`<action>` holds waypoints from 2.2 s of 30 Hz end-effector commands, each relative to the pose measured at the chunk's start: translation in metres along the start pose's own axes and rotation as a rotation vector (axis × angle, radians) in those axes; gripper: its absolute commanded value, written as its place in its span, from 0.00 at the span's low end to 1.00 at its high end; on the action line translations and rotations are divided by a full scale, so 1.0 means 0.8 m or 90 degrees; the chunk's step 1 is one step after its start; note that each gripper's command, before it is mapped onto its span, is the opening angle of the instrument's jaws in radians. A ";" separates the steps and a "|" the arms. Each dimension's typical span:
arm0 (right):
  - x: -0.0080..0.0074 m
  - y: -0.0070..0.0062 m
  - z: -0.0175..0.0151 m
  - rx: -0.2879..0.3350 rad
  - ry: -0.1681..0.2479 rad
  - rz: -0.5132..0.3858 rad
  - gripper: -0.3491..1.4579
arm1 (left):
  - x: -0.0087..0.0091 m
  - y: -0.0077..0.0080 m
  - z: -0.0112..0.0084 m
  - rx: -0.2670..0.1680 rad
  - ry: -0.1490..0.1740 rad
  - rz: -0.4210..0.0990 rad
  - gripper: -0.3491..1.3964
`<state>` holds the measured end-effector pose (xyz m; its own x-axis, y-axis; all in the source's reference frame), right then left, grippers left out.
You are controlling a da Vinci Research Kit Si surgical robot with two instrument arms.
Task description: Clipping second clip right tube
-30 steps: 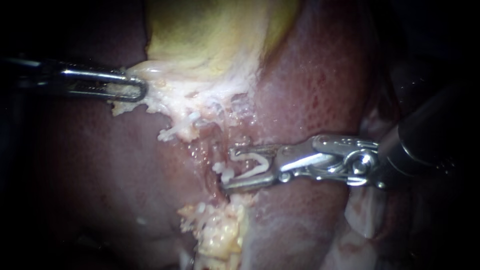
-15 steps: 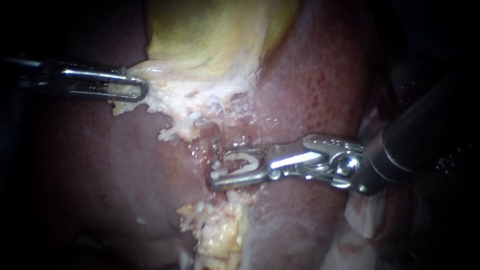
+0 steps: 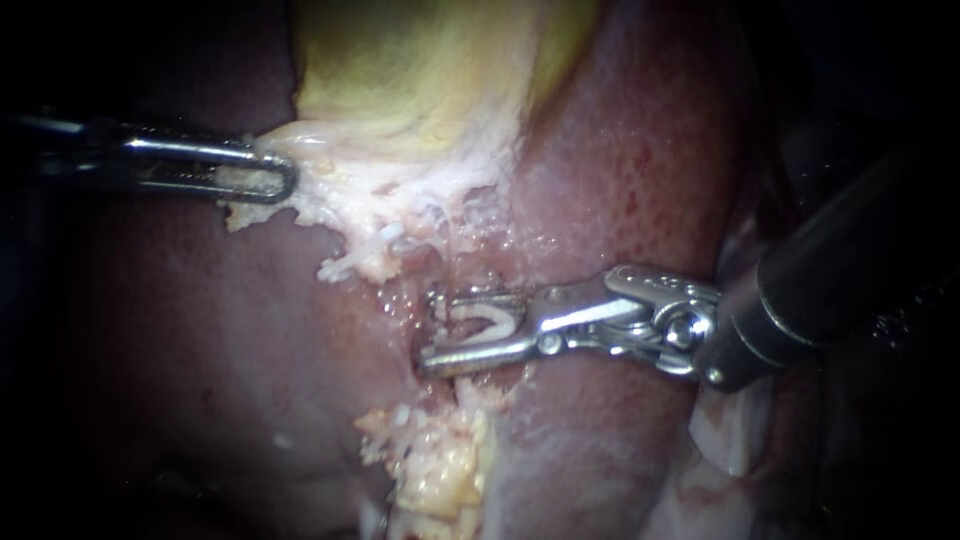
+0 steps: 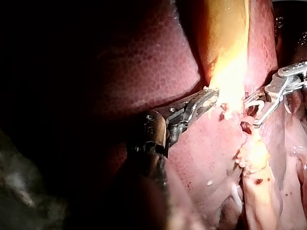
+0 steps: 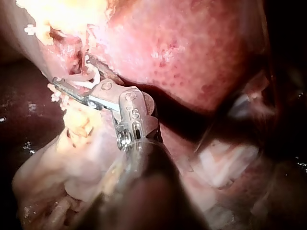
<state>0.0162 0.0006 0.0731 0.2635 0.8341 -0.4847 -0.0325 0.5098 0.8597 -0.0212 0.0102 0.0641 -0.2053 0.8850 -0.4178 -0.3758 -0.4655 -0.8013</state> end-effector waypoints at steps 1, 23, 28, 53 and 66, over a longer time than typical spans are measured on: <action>0.0000 0.0000 0.0000 0.006 -0.004 -0.001 0.46 | 0.0000 0.0000 0.0000 0.000 0.000 0.000 0.00; -0.0001 -0.0013 0.0004 0.041 -0.004 0.010 0.46 | 0.0000 0.0000 0.0001 0.000 0.000 0.000 0.00; -0.0003 -0.0020 0.0004 0.044 -0.004 0.013 0.45 | 0.0000 0.0000 0.0001 0.000 0.000 0.000 0.00; -0.0003 -0.0047 0.0005 0.068 -0.007 0.015 0.42 | 0.0000 0.0000 0.0000 0.000 0.000 0.000 0.00; 0.0004 -0.0048 -0.0001 0.071 -0.008 0.017 0.15 | 0.0001 -0.0001 0.0000 0.000 0.000 0.000 0.00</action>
<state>0.0164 -0.0011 0.0696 0.2762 0.8441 -0.4596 0.0682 0.4598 0.8854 -0.0212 0.0103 0.0641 -0.2054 0.8850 -0.4178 -0.3756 -0.4655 -0.8014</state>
